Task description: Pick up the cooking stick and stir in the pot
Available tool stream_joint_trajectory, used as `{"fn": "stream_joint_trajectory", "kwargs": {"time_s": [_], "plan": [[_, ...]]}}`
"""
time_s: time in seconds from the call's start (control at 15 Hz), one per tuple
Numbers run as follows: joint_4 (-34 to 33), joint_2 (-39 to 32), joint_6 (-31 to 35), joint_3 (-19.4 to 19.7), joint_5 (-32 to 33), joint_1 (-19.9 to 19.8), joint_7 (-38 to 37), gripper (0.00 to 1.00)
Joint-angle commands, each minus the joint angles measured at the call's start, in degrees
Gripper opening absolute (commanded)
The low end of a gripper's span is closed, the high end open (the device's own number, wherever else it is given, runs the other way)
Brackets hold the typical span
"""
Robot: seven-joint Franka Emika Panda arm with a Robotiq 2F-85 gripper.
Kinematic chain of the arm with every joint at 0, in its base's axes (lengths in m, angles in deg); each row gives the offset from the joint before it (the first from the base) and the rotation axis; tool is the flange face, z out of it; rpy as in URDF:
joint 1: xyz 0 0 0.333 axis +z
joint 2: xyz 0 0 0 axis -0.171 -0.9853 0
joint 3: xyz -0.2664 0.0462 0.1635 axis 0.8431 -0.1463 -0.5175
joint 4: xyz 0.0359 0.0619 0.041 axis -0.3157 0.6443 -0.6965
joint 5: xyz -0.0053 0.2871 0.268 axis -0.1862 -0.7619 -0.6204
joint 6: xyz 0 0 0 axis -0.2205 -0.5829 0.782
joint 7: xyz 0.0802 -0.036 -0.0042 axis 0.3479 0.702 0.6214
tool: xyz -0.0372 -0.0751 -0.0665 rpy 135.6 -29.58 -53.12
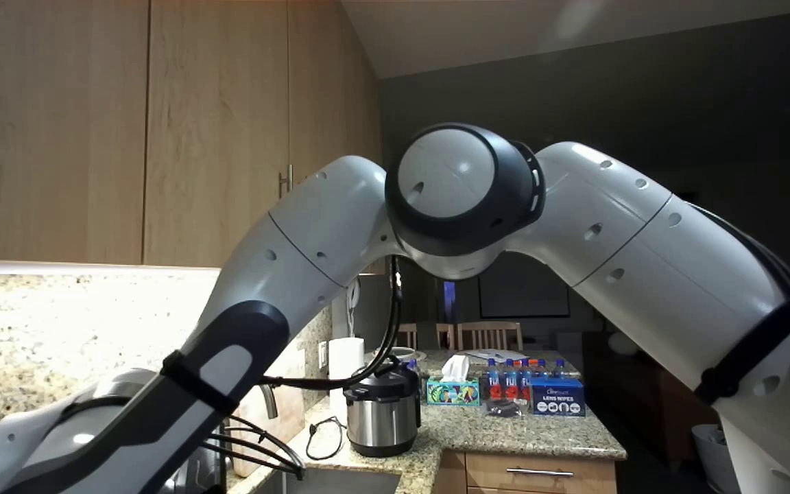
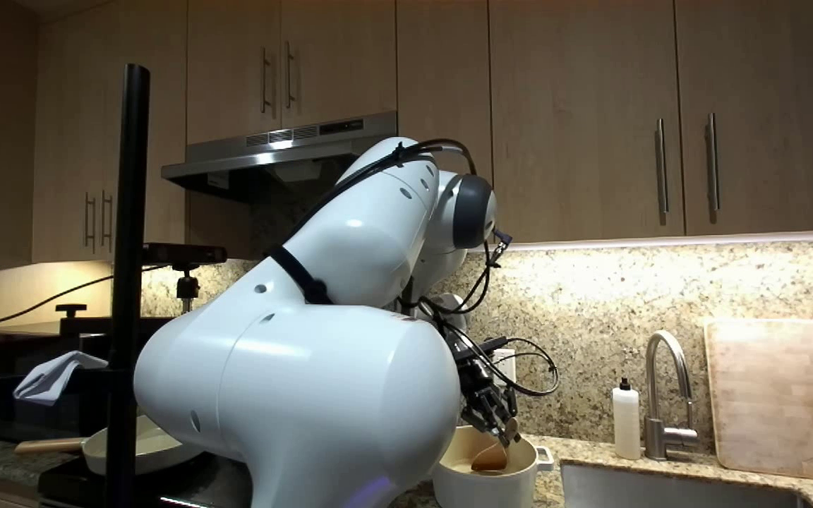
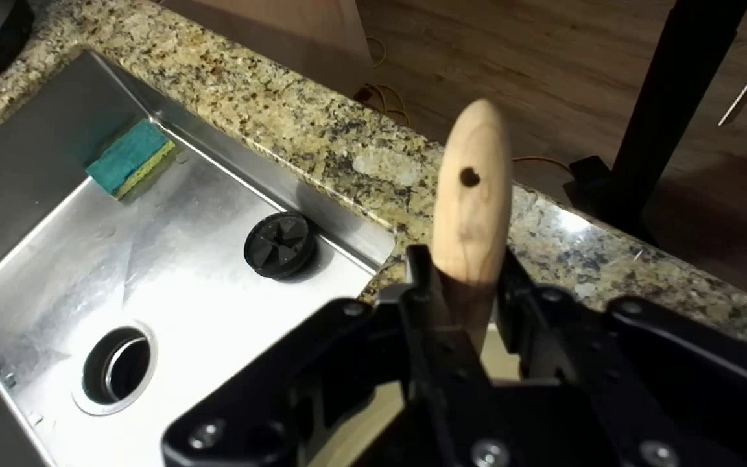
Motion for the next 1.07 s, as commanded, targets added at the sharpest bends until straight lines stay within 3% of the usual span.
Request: {"fn": "stream_joint_trajectory", "kwargs": {"time_s": [0.0, 0.6, 1.0], "plan": [[2.06, 2.30, -1.00, 0.85, -0.59, -1.47, 0.22, 0.09], [8.39, 5.77, -3.28, -0.59, -0.26, -1.94, 2.42, 0.09], [0.58, -1.01, -10.24, -0.99, 0.19, 0.79, 4.65, 0.09]]}}
